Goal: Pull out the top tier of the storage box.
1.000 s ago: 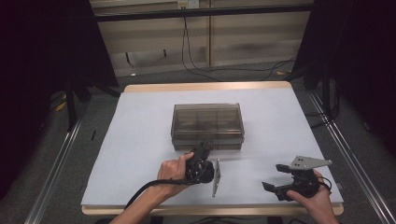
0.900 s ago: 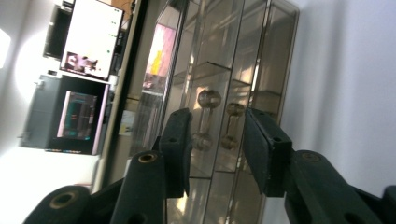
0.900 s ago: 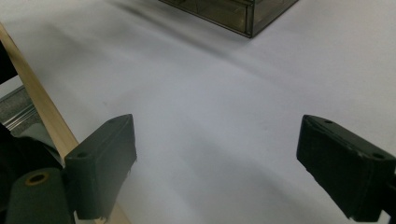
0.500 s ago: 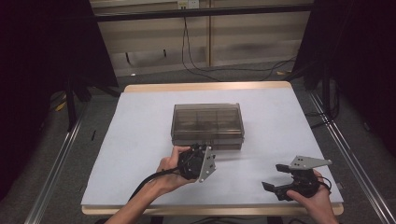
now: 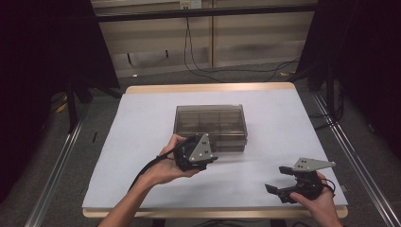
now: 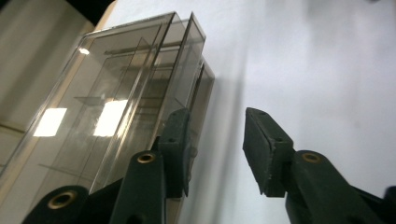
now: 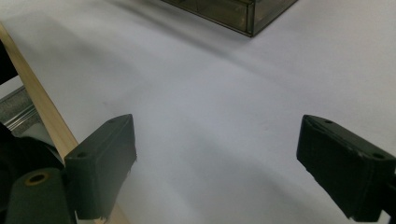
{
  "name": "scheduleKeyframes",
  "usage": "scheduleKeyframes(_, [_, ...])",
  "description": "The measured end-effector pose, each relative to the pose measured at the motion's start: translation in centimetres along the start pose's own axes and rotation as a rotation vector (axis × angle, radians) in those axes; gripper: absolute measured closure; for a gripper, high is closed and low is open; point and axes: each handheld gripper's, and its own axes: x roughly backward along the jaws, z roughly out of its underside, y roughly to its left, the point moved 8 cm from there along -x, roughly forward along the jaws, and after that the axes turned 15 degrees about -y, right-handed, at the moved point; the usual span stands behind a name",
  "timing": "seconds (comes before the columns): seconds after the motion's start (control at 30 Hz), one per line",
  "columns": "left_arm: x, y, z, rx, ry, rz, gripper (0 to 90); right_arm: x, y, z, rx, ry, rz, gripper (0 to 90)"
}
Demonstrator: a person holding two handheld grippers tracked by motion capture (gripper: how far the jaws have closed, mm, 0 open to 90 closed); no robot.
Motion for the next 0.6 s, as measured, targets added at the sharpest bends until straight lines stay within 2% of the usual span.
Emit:
scheduleKeyframes(0.07, [0.0, 0.6, -0.2, 0.043, -0.007, 0.027, 58.7, 0.0, 0.0, 0.0, 0.001, -0.001, 0.0, 12.0])
scheduleKeyframes(0.13, [0.0, 1.4, -0.4, 0.057, -0.014, 0.011, 56.8, 0.0, 0.0, 0.0, 0.0, -0.002, 0.002, 12.0])
scheduleKeyframes(0.2, [-0.1, 2.0, -0.5, 0.079, -0.02, 0.027, 55.9, 0.0, -0.1, 0.0, 0.003, -0.002, 0.001, 12.0])
scheduleKeyframes(0.23, [-0.2, 2.5, -0.5, 0.086, -0.02, 0.007, 54.4, 0.0, -0.1, 0.0, 0.002, -0.001, 0.001, 12.0])
scheduleKeyframes(0.3, [-0.3, 3.1, -0.6, 0.118, -0.032, 0.014, 51.5, 0.0, 0.0, 0.0, 0.003, 0.001, -0.003, 12.1])
scheduleKeyframes(0.37, [-0.6, 3.7, -0.3, 0.117, -0.009, -0.016, 48.7, 0.0, 0.0, 0.0, 0.003, 0.001, -0.003, 12.0])
scheduleKeyframes(0.4, [-0.9, 3.8, -0.1, 0.129, -0.007, -0.012, 47.3, 0.0, 0.0, 0.0, 0.002, 0.001, -0.003, 12.0])
scheduleKeyframes(0.47, [-1.2, 4.1, 0.1, 0.133, -0.004, -0.031, 47.0, 0.0, 0.0, 0.0, 0.003, 0.0, -0.004, 12.0])
scheduleKeyframes(0.53, [-1.5, 3.9, 0.4, 0.147, -0.017, -0.015, 48.0, 0.0, 0.0, 0.0, 0.003, 0.001, -0.004, 12.0])
scheduleKeyframes(0.6, [-1.6, 3.6, 0.7, 0.129, 0.012, -0.001, 49.4, 0.0, 0.0, 0.0, 0.004, 0.003, -0.005, 12.0])
